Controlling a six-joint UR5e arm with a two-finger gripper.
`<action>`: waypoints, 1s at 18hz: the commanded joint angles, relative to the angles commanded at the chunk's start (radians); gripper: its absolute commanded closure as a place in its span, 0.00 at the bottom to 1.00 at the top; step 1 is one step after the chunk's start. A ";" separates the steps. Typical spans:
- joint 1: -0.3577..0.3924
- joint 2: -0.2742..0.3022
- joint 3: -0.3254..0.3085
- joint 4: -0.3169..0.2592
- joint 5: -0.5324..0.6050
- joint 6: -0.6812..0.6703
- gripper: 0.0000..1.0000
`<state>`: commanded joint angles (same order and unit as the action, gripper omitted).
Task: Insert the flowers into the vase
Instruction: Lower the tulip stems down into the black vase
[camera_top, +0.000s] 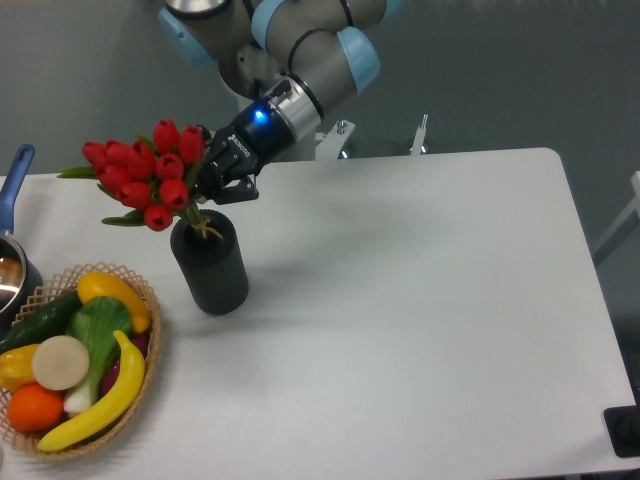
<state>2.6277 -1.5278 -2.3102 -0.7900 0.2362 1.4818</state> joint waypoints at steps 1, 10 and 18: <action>0.000 -0.005 0.000 -0.002 0.002 0.006 0.85; -0.002 -0.041 -0.011 -0.003 0.043 0.054 0.65; -0.002 -0.041 -0.017 -0.003 0.043 0.051 0.26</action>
<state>2.6262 -1.5693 -2.3270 -0.7931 0.2792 1.5325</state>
